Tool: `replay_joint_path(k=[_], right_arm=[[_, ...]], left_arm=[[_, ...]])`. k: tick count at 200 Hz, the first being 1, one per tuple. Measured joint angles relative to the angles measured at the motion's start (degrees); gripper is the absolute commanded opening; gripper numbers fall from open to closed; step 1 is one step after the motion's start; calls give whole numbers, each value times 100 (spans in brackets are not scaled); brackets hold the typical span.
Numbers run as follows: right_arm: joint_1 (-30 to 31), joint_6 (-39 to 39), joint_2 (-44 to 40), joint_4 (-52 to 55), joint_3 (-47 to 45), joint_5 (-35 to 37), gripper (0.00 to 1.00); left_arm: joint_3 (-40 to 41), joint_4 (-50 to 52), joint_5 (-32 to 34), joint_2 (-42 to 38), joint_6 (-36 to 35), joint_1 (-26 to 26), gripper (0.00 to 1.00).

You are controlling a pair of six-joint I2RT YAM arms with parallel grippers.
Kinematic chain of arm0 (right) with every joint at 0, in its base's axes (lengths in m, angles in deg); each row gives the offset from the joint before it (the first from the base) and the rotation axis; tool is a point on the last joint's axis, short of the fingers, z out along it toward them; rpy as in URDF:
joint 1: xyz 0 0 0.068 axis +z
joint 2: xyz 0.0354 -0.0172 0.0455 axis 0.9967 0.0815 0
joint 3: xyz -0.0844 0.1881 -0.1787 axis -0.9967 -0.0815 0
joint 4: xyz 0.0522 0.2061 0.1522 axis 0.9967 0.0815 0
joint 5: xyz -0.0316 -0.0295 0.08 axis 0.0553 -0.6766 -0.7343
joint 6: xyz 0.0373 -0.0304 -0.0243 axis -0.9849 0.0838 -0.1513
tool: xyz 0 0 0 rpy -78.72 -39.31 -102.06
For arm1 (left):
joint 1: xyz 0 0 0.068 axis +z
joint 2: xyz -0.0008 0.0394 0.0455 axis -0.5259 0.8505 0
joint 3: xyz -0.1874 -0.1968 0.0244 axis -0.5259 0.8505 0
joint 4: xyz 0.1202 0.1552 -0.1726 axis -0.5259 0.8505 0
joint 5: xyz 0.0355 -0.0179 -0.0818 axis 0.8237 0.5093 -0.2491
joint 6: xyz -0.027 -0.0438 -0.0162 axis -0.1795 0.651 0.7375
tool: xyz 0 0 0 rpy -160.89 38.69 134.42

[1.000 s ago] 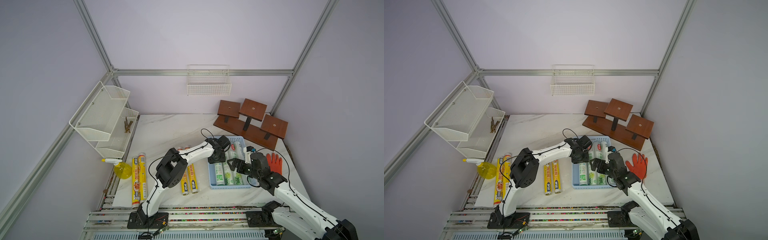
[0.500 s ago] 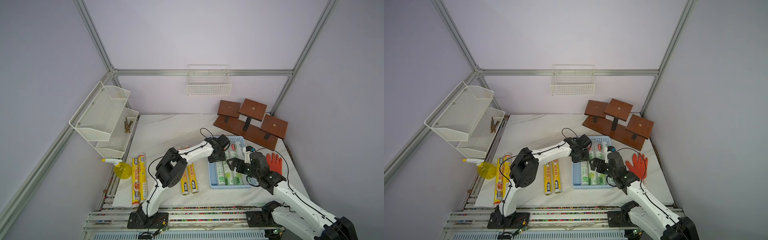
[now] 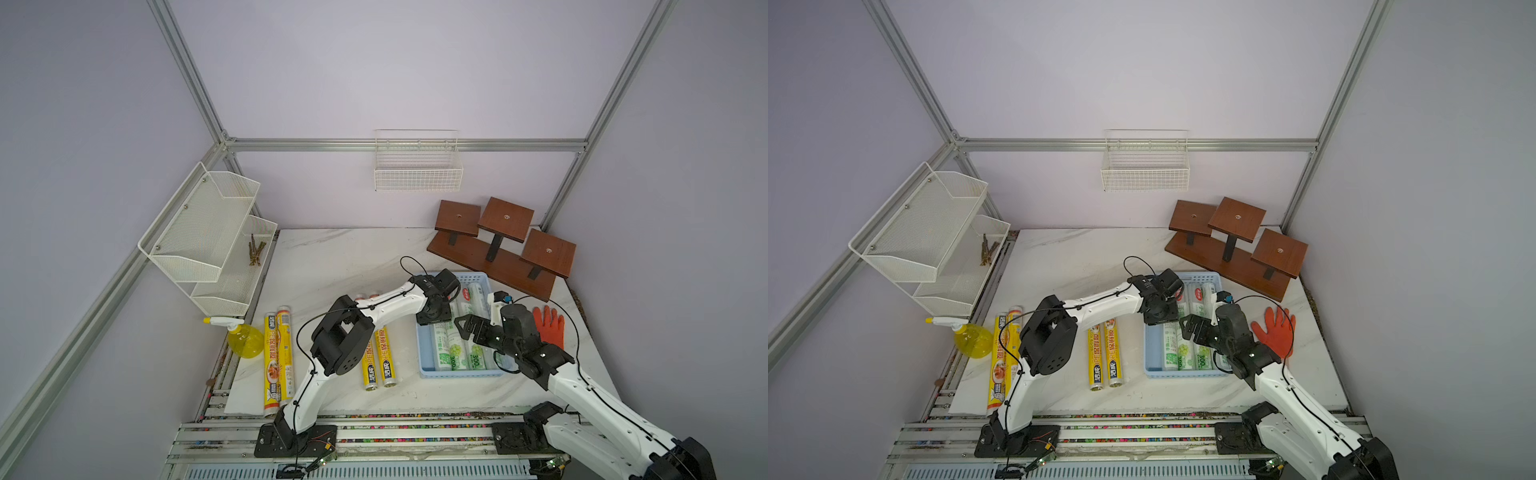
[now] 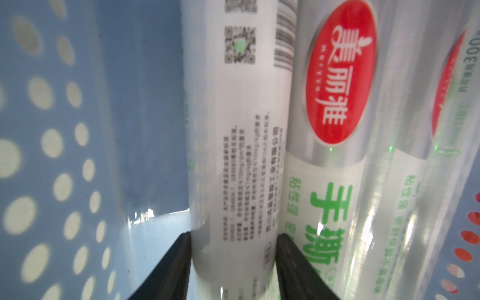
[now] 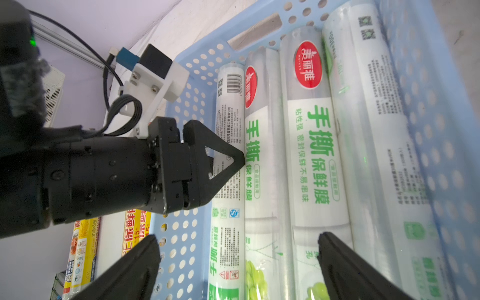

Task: Put the plastic wrap into the basket
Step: Place the plastic wrap in the basket.

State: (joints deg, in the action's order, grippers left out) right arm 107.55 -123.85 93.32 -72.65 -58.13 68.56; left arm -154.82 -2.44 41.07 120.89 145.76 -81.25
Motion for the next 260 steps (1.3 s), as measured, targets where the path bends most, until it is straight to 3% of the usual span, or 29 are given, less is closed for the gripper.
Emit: replay_joint_path(k=[143,198,260], right_arm=[[0,-90,-20,0,0,-11,99],[0,-129,-166,-50,11,-225,99],[0,-341,-306,-802,11,-1294,99]], left_arm=[[188,-225,-2,-481,-146,-7,63],[610,-295,240,-1202,-249,-9,62],[1849,-428,1318,-2734,-417,-11,58]])
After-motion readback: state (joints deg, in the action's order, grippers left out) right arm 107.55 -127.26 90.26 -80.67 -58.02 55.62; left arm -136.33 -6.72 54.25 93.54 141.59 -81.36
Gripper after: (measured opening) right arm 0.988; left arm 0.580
